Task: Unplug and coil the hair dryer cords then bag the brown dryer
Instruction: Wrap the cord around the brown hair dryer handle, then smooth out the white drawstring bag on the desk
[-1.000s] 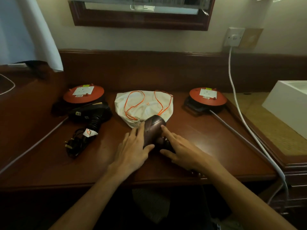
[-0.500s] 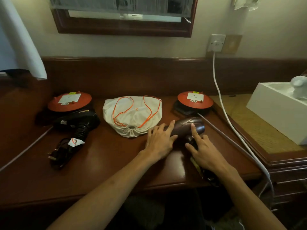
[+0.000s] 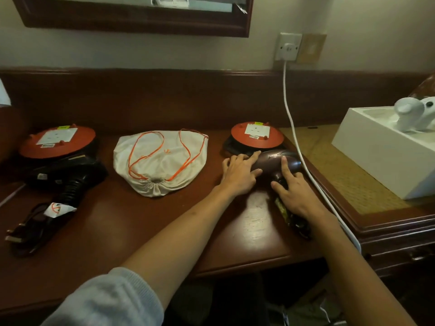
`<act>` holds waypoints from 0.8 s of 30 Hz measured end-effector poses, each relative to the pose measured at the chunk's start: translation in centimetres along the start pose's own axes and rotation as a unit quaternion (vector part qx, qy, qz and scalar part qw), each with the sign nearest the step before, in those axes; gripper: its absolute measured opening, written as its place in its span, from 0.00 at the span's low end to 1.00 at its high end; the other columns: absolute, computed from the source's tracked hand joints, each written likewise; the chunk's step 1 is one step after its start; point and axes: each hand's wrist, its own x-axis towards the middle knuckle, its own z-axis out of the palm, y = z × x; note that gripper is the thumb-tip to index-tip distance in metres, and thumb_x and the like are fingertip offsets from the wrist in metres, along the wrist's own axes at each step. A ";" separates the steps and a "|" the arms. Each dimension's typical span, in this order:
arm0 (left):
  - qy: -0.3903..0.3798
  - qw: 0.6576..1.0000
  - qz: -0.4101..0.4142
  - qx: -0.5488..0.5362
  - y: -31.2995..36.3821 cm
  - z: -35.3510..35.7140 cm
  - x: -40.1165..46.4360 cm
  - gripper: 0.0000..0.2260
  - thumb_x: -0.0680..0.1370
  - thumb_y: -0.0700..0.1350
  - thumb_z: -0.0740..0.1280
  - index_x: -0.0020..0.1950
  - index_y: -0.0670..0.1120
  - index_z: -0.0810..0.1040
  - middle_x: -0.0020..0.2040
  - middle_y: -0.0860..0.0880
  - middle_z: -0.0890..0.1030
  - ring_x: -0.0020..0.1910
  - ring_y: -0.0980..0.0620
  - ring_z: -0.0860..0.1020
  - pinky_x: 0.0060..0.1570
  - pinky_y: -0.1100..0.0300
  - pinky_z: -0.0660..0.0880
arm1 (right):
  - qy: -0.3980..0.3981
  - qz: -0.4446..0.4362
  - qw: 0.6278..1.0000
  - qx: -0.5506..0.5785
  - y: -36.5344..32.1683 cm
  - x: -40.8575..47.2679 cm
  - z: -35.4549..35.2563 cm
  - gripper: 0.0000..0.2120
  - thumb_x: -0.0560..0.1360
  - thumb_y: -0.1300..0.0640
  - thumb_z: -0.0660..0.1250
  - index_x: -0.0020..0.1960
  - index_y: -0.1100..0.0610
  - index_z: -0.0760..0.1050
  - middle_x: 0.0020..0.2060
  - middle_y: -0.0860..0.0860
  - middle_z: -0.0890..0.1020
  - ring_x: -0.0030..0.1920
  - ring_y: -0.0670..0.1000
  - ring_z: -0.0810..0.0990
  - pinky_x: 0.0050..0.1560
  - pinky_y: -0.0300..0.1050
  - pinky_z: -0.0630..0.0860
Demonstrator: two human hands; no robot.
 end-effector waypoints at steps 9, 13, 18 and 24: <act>-0.003 1.000 0.022 0.011 -0.3 0.2 0.5 0.27 0.83 0.56 0.61 0.81 0.57 0.57 0.76 0.46 0.66 0.76 0.45 0.60 0.74 0.45 0.51 | -0.006 0.006 1.000 -0.015 -0.1 0.2 -0.1 0.39 0.83 0.43 0.58 0.77 0.36 0.29 0.76 0.63 0.58 0.74 0.63 0.65 0.73 0.60 0.63; 0.023 0.999 0.048 0.008 -1.4 -1.6 -1.7 0.30 0.82 0.57 0.62 0.82 0.55 0.56 0.82 0.46 0.56 0.80 0.45 0.53 0.77 0.44 0.48 | -0.005 0.029 0.996 -0.079 -0.5 0.0 -0.4 0.39 0.81 0.37 0.56 0.79 0.38 0.32 0.76 0.63 0.59 0.75 0.63 0.62 0.73 0.61 0.62; 0.096 0.994 0.029 0.042 -7.6 -5.8 -7.2 0.23 0.80 0.54 0.66 0.74 0.54 0.71 0.78 0.48 0.67 0.76 0.47 0.62 0.75 0.45 0.57 | 0.189 -0.068 0.969 -0.142 -6.1 -2.8 1.5 0.32 0.81 0.41 0.59 0.79 0.53 0.58 0.70 0.61 0.68 0.71 0.62 0.65 0.70 0.60 0.64; 0.266 0.957 -0.101 0.059 -14.9 -10.6 -12.8 0.09 0.76 0.44 0.69 0.54 0.47 0.84 0.57 0.46 0.82 0.59 0.44 0.74 0.59 0.48 0.74 | 0.080 -0.228 0.970 0.006 -14.9 -1.7 8.9 0.14 0.79 0.53 0.66 0.62 0.56 0.79 0.56 0.53 0.81 0.58 0.56 0.76 0.59 0.53 0.74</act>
